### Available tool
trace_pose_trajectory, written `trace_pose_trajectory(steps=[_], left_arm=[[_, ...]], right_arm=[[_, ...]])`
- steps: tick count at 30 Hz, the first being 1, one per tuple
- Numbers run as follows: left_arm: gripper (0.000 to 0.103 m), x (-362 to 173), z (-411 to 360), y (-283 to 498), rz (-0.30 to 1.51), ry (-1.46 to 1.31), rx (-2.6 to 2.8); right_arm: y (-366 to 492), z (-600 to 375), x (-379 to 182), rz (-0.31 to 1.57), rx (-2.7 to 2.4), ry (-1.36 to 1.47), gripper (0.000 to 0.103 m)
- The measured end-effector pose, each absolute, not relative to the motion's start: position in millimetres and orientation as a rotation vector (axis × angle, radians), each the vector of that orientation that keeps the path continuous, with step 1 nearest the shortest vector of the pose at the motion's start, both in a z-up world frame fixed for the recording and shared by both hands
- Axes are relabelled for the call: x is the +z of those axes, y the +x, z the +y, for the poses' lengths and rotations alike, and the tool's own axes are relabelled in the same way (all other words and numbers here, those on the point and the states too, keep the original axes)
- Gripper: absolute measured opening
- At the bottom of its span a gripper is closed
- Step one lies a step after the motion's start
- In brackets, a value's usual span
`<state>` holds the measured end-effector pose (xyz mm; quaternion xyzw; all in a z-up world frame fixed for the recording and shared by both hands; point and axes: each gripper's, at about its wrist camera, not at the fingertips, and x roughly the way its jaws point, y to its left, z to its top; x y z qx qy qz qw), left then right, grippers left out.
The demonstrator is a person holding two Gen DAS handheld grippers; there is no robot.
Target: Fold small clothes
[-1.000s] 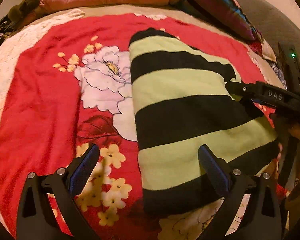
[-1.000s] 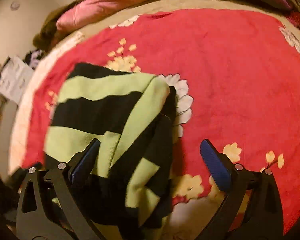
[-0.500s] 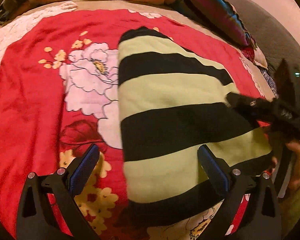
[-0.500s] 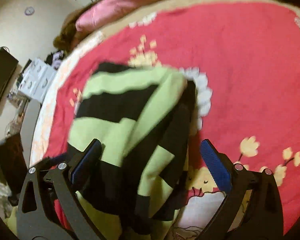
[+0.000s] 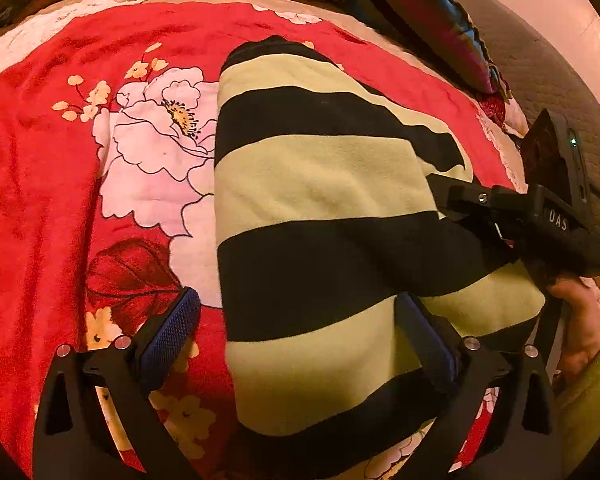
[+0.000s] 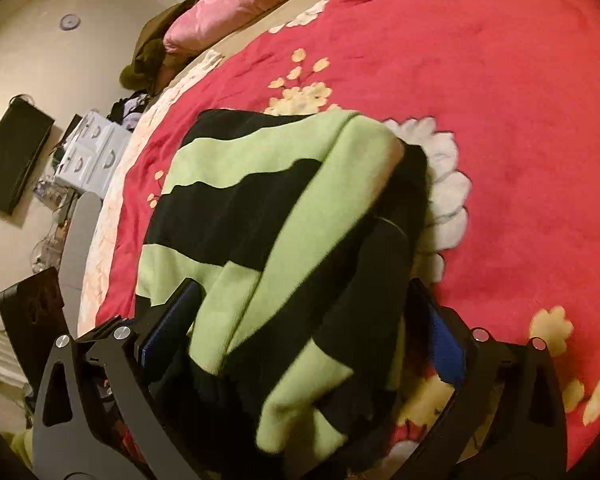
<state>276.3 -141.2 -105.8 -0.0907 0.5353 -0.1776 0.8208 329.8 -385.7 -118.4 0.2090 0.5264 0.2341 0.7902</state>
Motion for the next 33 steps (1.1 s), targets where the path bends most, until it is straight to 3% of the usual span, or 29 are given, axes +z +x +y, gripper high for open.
trace_pose_trajectory(steps=[1, 5, 11, 33], left_arm=[[0.078, -106, -141, 276, 1.139, -0.215, -0.394], [0.068, -101, -146, 273, 1.122, -0.203, -0.397], [0.052, -88, -135, 267, 1.107, -0.246, -0.397], [0.052, -46, -69, 218, 1.043, -0.284, -0.344]], right_arm=[[330, -384, -118, 1.132, 0.515, 0.451, 0.083], [325, -379, -109, 1.096, 0.548, 0.452, 0.07], [310, -373, -88, 1.036, 0.568, 0.464, 0.067], [262, -300, -59, 1.016, 0.606, 0.428, 0.066]])
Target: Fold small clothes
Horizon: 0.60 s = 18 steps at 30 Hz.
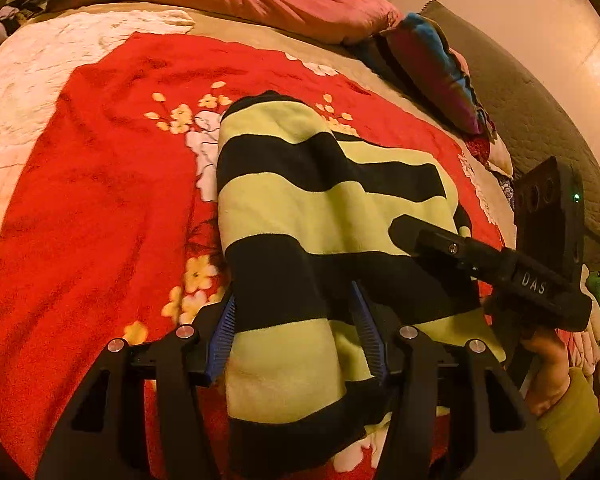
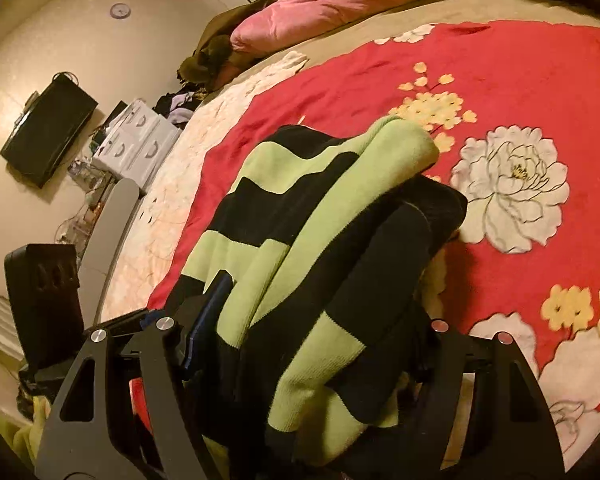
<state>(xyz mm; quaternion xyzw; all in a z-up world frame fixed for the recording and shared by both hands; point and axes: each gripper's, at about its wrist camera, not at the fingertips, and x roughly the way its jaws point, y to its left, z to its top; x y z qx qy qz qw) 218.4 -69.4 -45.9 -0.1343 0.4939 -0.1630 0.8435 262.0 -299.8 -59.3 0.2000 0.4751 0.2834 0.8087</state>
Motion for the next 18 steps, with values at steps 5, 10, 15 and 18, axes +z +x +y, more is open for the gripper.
trace_pose_trajectory(steps=[5, 10, 15, 18], left_arm=[[0.052, -43, -57, 205, 1.033, -0.281, -0.328], [0.052, -44, -45, 193, 1.033, -0.276, -0.321], [0.052, -41, -38, 185, 1.034, -0.268, -0.315], [0.052, -40, -35, 184, 1.031, -0.266, -0.311]], right_arm=[[255, -287, -57, 1.016, 0.62, 0.406, 0.066], [247, -274, -55, 1.021, 0.626, 0.369, 0.066], [239, -266, -54, 1.025, 0.626, 0.346, 0.066], [234, -264, -55, 1.026, 0.621, 0.346, 0.066]])
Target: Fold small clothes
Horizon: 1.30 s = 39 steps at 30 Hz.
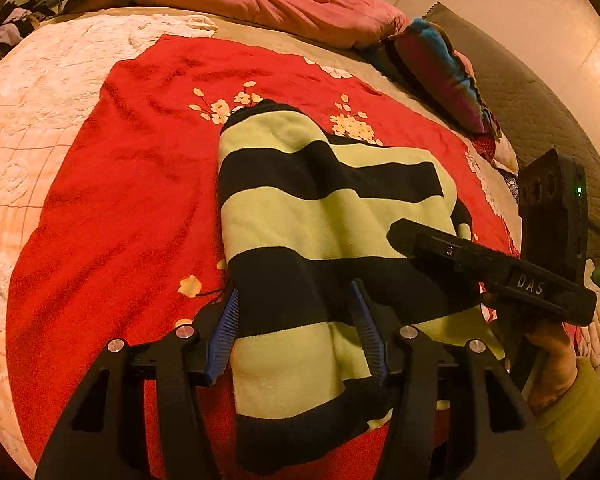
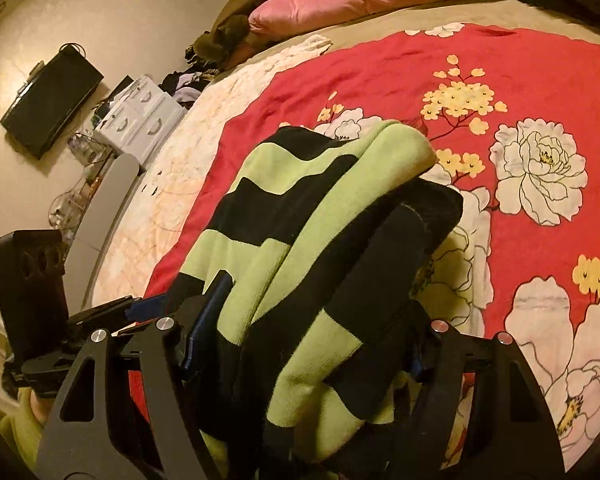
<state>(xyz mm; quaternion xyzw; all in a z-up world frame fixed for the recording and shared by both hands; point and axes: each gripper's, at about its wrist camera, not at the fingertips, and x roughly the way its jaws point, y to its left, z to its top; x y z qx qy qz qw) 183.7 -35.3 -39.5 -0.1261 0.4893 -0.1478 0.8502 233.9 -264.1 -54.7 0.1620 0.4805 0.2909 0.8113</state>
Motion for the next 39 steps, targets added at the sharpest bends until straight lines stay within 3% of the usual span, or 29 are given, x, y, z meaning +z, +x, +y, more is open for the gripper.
trace_pose_trajectory(steps=[19, 34, 39], left_arm=[[0.054, -42, -25, 181, 1.02, -0.207, -0.258], [0.063, -71, -23, 185, 1.093, -0.172, -0.231], [0.063, -72, -23, 185, 1.095, -0.169, -0.233]], right_arm=[[223, -268, -64, 1.028, 0.504, 0.284, 0.068], [225, -271, -78, 1.055, 0.407, 0.193, 0.082], [225, -274, -84, 1.07, 0.39, 0.212, 0.082]])
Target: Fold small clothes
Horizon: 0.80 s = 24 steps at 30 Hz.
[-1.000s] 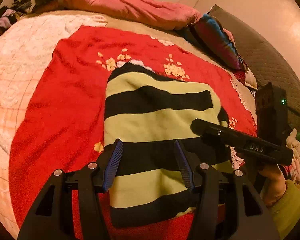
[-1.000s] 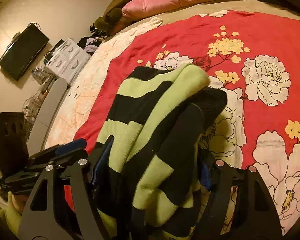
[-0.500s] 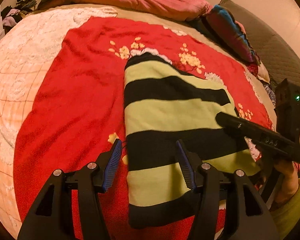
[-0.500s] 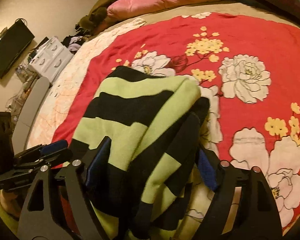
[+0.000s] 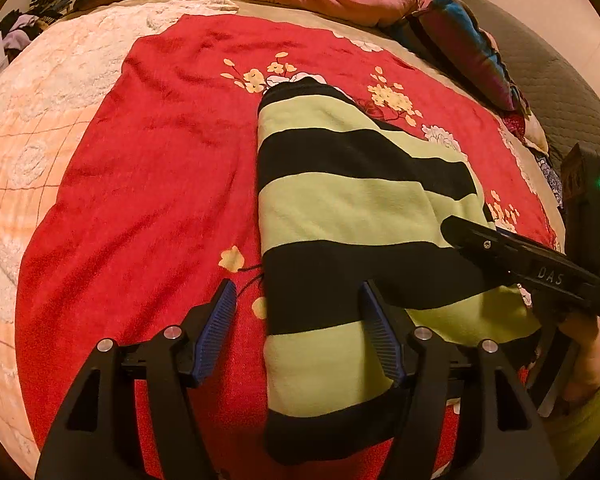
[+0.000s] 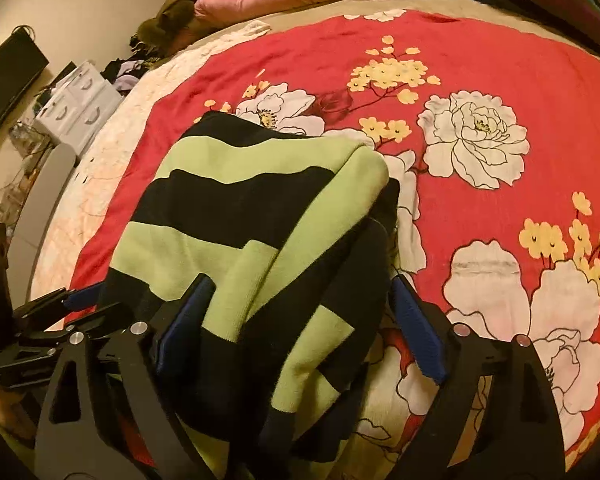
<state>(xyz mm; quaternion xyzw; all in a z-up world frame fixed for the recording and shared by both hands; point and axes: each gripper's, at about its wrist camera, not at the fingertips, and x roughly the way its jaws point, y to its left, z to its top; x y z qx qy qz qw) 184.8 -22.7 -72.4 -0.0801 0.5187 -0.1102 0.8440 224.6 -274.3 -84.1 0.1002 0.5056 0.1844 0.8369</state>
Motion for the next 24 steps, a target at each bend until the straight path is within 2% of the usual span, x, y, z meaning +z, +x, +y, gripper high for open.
trace_pose_trajectory(steps=[3, 5, 13, 15, 16, 21, 23, 24], left_arm=[[0.063, -72, -22, 184, 1.095, -0.168, -0.231], [0.063, -71, -23, 183, 1.094, -0.164, -0.228], [0.063, -59, -27, 176, 1.073, -0.147, -0.222], [0.068, -55, -26, 173, 1.065, -0.142, -0.219], [0.074, -53, -25, 171, 1.058, -0.139, -0.216], [0.076, -35, -20, 160, 1.015, -0.13, -0.202], [0.083, -29, -17, 155, 0.998, -0.127, -0.196], [0.084, -24, -15, 152, 0.987, -0.126, -0.194]], right_arm=[[223, -274, -81, 1.066, 0.386, 0.212, 0.082], [221, -273, -78, 1.061, 0.378, 0.197, 0.087], [206, -272, -56, 1.005, 0.369, 0.152, 0.092], [201, -273, -48, 0.984, 0.36, 0.144, 0.093], [200, -273, -45, 0.976, 0.361, 0.142, 0.094], [185, -275, -24, 0.926, 0.358, 0.149, 0.094], [181, -277, -17, 0.912, 0.357, 0.159, 0.094], [177, -278, -13, 0.9, 0.357, 0.165, 0.094]])
